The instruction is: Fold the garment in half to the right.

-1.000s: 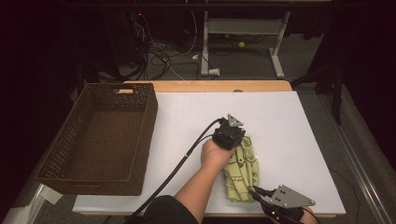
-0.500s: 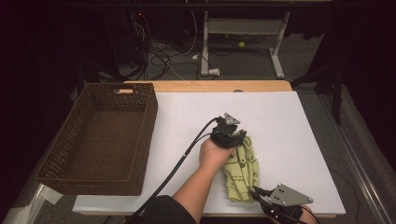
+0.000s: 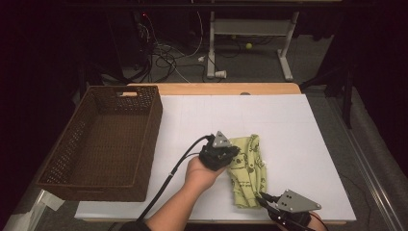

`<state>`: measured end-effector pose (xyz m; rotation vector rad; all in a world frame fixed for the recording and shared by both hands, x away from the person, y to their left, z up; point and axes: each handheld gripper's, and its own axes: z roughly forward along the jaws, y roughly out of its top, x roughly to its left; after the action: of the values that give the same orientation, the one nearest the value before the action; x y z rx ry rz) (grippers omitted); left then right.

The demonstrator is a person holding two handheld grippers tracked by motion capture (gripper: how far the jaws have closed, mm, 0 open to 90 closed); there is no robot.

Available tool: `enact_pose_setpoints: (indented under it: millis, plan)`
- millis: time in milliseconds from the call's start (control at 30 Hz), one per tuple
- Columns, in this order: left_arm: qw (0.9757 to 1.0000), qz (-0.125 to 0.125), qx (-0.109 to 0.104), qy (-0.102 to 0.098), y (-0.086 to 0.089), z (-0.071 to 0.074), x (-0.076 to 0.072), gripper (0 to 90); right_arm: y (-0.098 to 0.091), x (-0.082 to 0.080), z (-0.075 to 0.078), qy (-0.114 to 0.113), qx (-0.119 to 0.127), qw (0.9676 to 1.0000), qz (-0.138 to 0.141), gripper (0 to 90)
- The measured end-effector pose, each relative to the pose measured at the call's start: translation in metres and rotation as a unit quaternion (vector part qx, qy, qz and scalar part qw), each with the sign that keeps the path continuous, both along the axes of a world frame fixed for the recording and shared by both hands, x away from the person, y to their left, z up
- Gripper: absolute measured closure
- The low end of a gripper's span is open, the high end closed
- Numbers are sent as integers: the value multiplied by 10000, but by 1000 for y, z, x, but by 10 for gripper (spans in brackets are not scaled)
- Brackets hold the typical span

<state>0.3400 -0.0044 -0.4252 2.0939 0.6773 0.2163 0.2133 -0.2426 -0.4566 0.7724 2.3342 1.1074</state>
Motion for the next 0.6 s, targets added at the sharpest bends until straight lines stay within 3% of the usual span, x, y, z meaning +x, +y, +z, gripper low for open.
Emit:
enact_pose_setpoints:
  millis: [67,167,300,433,600]
  plan:
    - [9999,-130,42,-21,-5,-5,-10,791,0,0,0,11,1,10000,0,816]
    - [9993,-185,299,-83,-11,-16,-16,769,0,0,0,31,0,10000,-7,808]
    - [9996,-134,246,47,-9,-24,-14,759,-2,0,2,51,139,9999,-47,746]
    - [9996,-161,229,14,-8,-27,-15,748,-11,0,12,-108,505,9983,-264,623]
    - [9998,-151,77,56,-6,-27,-17,706,-16,5,14,-114,574,9973,-436,646]
